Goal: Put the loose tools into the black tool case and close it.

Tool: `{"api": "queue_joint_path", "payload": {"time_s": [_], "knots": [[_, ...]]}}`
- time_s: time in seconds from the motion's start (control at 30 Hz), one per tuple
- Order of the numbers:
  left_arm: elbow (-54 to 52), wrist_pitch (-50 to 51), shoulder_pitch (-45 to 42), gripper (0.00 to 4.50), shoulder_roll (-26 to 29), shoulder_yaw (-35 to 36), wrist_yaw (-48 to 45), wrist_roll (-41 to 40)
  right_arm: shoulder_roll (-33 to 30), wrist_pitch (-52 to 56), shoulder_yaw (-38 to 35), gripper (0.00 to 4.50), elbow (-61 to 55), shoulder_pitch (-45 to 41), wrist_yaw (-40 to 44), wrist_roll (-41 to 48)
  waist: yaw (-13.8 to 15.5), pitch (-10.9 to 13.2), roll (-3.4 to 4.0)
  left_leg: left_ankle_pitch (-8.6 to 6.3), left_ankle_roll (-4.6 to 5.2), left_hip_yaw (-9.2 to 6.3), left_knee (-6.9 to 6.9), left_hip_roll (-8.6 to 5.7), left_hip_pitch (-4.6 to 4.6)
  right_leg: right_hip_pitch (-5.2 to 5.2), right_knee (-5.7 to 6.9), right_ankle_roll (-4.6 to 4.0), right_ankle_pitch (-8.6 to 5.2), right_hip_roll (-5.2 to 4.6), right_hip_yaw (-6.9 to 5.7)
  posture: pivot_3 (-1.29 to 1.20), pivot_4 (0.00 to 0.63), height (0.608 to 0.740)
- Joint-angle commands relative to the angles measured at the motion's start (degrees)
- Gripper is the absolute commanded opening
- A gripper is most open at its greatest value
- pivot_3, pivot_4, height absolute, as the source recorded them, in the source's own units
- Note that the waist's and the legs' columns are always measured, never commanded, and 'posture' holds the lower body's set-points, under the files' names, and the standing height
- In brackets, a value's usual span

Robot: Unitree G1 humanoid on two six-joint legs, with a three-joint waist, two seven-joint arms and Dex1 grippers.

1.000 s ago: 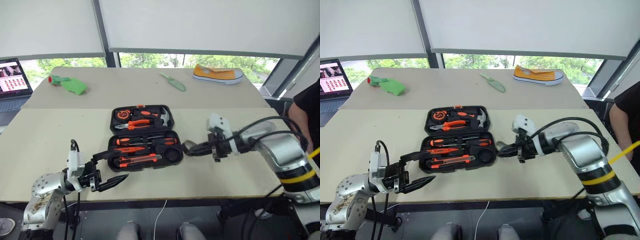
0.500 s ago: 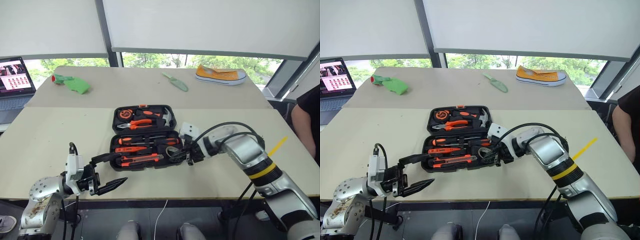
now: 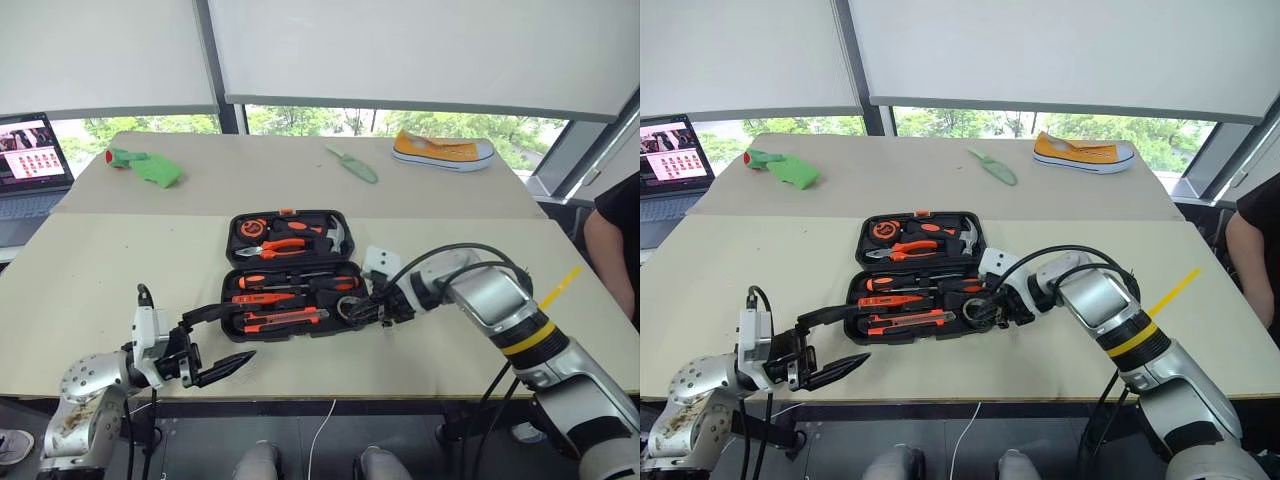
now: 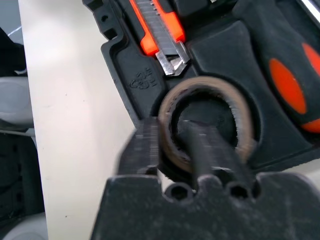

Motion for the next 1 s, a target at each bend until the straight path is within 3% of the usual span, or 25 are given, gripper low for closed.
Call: {"api": "queue_joint_path", "payload": {"time_s": [0.03, 0.1, 0.2, 0.3, 0.5, 0.63, 0.67, 0.83, 1.0], "knots": [[2.3, -1.6, 0.2, 4.5, -0.1, 3.0, 1.8, -0.3, -3.0, -2.3, -3.1, 2.65, -4.2, 0.6, 6.9, 4.2, 0.0, 0.0, 0.0, -0.01, 0.01, -0.01, 0.0, 0.02, 0.0, -0.01, 0.0, 0.0, 0.0, 0.02, 0.0, 0.0, 0.15, 0.74], [3.9, -1.7, -0.3, 4.5, -0.2, 4.5, 3.1, -0.8, -3.0, -5.5, -6.8, 3.37, -2.4, 1.0, 5.8, 4.6, -0.1, 0.0, 0.0, -0.01, 0.01, -0.01, -0.02, 0.02, -0.02, -0.03, 0.01, 0.0, -0.01, 0.02, 0.0, 0.0, 0.15, 0.74], [5.5, 0.9, -1.3, 4.5, 0.1, 6.2, 6.3, -1.7, -3.6, -9.1, -12.1, 3.37, -0.3, 2.1, 6.2, 6.6, -0.1, 0.0, -0.02, -0.01, 0.0, 0.0, -0.01, 0.02, 0.0, -0.03, 0.01, -0.01, 0.0, 0.02, -0.01, 0.0, 0.15, 0.74], [11.3, 7.2, -6.0, 3.76, 1.2, 7.9, 18.9, 2.5, -1.0, -17.2, -18.0, 3.43, 6.9, 2.9, 0.8, 5.0, 0.1, 0.0, -0.04, 0.01, -0.01, -0.03, 0.02, 0.01, 0.06, 0.05, 0.02, -0.01, 0.0, 0.03, -0.03, 0.0, 0.15, 0.74], [17.2, 15.6, -17.7, 1.49, 0.8, 5.0, 32.0, 8.2, 6.7, -40.1, -17.0, 1.74, 32.1, -2.7, -14.8, -8.4, 0.0, 0.1, -0.09, 0.18, -0.08, -0.02, 0.02, -0.02, 0.05, 0.04, 0.02, 0.08, 0.15, 0.04, -0.02, 0.0, 0.15, 0.74], [20.1, 18.0, -23.7, 0.03, 0.0, 0.3, 31.8, 10.7, 11.2, -50.8, -14.9, 0.32, 46.8, -7.6, -16.1, -13.5, -0.4, 0.1, -0.09, 0.24, -0.15, -0.03, -0.03, -0.03, -0.03, -0.01, 0.04, 0.09, 0.18, 0.07, 0.0, 0.0, 0.15, 0.74], [21.5, 18.2, -25.1, 0.0, -0.2, -1.0, 31.5, 11.7, 12.3, -52.8, -14.4, 0.05, 50.2, -8.9, -16.2, -14.6, -0.5, 0.1, -0.09, 0.24, -0.16, -0.03, -0.03, -0.03, -0.03, 0.0, 0.04, 0.09, 0.18, 0.07, 0.0, 0.0, 0.15, 0.74], [28.2, 16.9, -30.2, 0.0, -0.7, -5.5, 29.8, 15.6, 16.8, -59.7, -14.9, 0.05, 61.9, -14.7, -18.0, -17.5, -1.1, 0.1, -0.09, 0.23, -0.16, -0.03, -0.19, -0.04, -0.05, -0.04, 0.03, 0.1, 0.18, 0.09, 0.0, 0.0, 0.15, 0.74], [32.1, 16.3, -33.3, 0.0, -1.1, -8.1, 24.0, 16.2, 19.1, -61.6, -15.6, 0.05, 65.4, -15.9, -12.6, -17.4, -1.2, 0.1, -0.08, 0.26, -0.19, -0.03, -0.2, -0.05, -0.02, -0.01, 0.08, 0.1, 0.18, 0.07, -0.01, 0.0, 0.15, 0.74]]}}
